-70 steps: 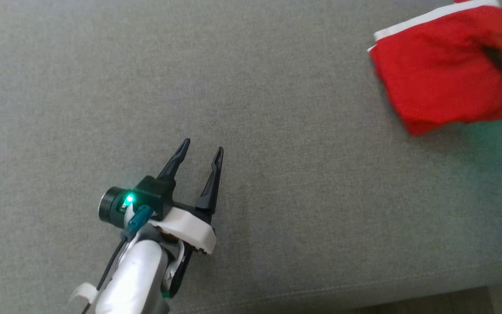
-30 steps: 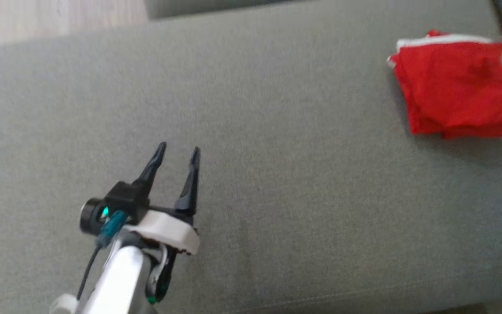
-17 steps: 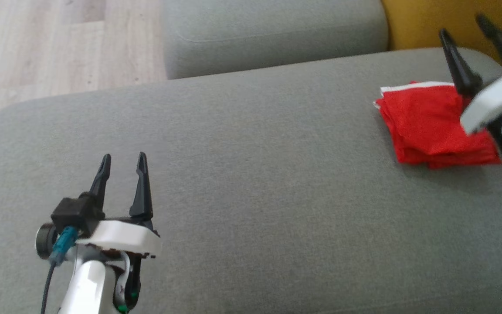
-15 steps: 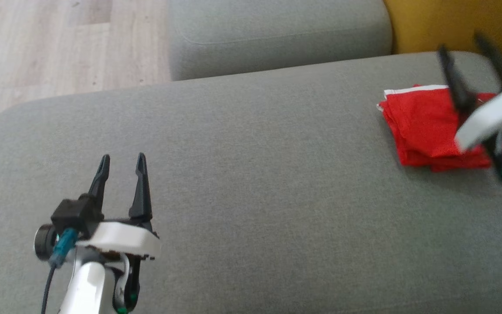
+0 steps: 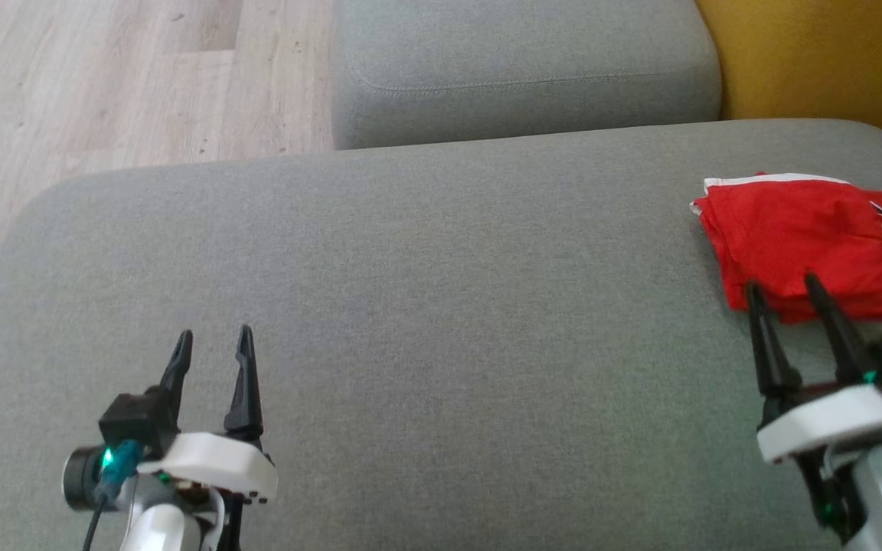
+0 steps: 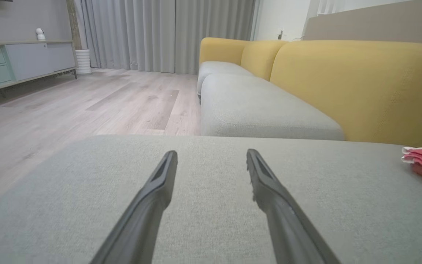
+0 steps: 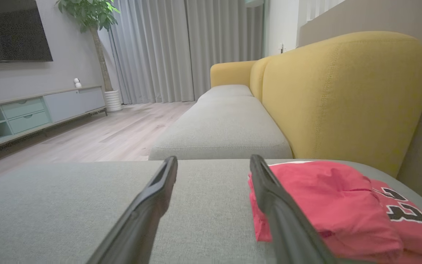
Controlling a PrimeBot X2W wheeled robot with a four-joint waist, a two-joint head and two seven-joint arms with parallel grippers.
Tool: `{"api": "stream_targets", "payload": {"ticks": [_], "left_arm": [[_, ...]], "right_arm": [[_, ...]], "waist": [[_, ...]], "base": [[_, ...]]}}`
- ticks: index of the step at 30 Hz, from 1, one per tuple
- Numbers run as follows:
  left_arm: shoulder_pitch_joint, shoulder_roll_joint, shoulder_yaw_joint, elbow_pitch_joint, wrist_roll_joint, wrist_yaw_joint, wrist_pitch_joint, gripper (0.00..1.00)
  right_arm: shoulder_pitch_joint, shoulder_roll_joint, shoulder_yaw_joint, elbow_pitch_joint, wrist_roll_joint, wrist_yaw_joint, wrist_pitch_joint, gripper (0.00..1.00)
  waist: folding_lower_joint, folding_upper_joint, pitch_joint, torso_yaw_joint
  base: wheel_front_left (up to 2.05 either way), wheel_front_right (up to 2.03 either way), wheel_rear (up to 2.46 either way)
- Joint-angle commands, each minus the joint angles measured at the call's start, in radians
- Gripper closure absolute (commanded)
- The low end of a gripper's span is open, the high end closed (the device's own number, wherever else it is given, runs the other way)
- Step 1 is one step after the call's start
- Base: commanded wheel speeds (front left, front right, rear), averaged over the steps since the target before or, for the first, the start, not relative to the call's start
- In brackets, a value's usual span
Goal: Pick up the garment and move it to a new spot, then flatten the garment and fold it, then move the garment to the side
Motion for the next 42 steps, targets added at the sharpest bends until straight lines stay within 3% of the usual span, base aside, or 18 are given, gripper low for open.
{"api": "stream_targets", "payload": {"ticks": [1,10,24,25,26,30,42], "left_arm": [[-0.028,0.004,0.037,-0.021,0.001,0.0,-0.006,0.0],[-0.039,-0.001,0.046,0.02,0.001,-0.009,-0.006,0.0],[-0.041,-0.002,0.049,0.009,0.009,-0.012,-0.006,0.0],[-0.041,-0.002,0.048,0.008,0.007,-0.012,-0.006,1.0],[0.001,-0.004,0.004,0.053,0.002,-0.013,0.0,1.0],[0.031,-0.007,0.003,0.109,-0.005,-0.014,0.004,1.0],[0.021,-0.007,0.026,0.097,-0.144,-0.027,0.04,1.0]], "right_arm": [[-0.012,-0.002,-0.004,-0.044,-0.019,0.007,-0.011,0.0],[0.045,0.064,-0.053,-0.074,-0.079,0.007,-0.011,0.0],[0.047,0.073,-0.032,-0.067,-0.073,0.007,-0.011,0.0],[0.047,0.074,-0.031,-0.066,-0.072,0.007,-0.011,1.0],[0.06,0.083,-0.051,-0.029,-0.074,0.0,0.001,1.0],[0.089,0.102,-0.043,0.023,-0.066,-0.001,0.005,1.0],[0.084,0.118,-0.068,0.009,0.058,0.0,0.041,1.0]], "waist": [[0.0001,0.0,0.0,0.002],[0.0001,0.0,0.008,0.011],[0.0001,0.0,0.002,-0.003],[0.0001,0.0,0.002,-0.004],[0.0001,0.0,0.002,-0.004],[0.0001,0.0,0.003,-0.004],[0.0001,0.0,0.008,-0.005]], "base": [[0.0,0.0,0.0],[0.0,0.0,0.0],[0.0,0.0,0.0],[0.0,0.0,0.0],[0.0,0.0,0.0],[0.0,0.0,0.0],[0.0,0.0,0.0]]}}
